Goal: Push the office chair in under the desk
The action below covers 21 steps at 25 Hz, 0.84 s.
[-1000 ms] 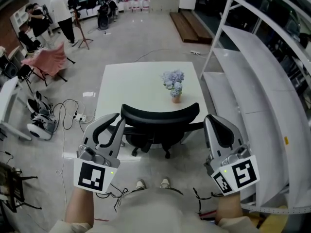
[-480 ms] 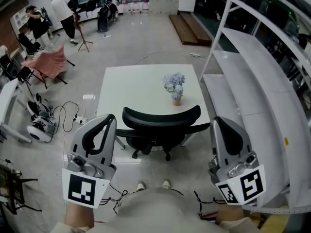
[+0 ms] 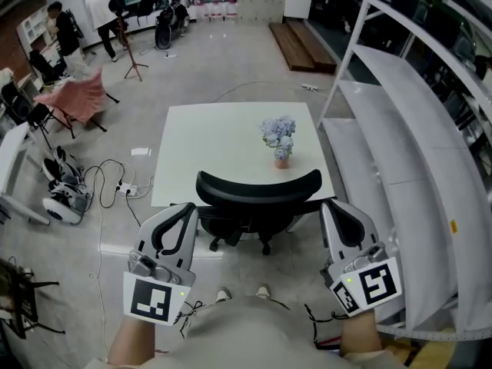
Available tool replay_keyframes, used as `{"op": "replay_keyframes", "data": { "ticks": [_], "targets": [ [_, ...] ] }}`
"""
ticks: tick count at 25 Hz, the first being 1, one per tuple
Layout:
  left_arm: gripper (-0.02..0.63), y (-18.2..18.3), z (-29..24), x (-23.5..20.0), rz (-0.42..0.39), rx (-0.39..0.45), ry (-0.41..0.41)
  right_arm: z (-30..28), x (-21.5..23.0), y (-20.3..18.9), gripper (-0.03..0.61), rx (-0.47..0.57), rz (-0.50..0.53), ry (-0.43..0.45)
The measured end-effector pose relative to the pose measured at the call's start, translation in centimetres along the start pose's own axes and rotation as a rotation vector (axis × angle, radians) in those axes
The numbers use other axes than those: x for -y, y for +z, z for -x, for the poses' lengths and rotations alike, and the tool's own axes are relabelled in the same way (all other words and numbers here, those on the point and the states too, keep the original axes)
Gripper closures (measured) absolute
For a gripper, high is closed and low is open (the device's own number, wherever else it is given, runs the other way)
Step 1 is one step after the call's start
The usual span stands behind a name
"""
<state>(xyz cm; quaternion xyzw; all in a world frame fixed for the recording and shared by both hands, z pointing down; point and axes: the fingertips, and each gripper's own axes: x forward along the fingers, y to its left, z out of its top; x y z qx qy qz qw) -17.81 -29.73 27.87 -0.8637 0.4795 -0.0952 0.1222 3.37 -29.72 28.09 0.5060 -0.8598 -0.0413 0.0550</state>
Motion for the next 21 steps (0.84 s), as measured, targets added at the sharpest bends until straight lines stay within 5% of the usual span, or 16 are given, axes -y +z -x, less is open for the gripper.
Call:
{"op": "replay_keyframes", "data": {
  "ticks": [21],
  "targets": [
    [0.606, -3.2, -0.2, -0.2, 0.059, -0.04, -0.001, -0.9, -1.8, -2.5, 0.572, -0.082, 0.013, 0.035]
  ]
}}
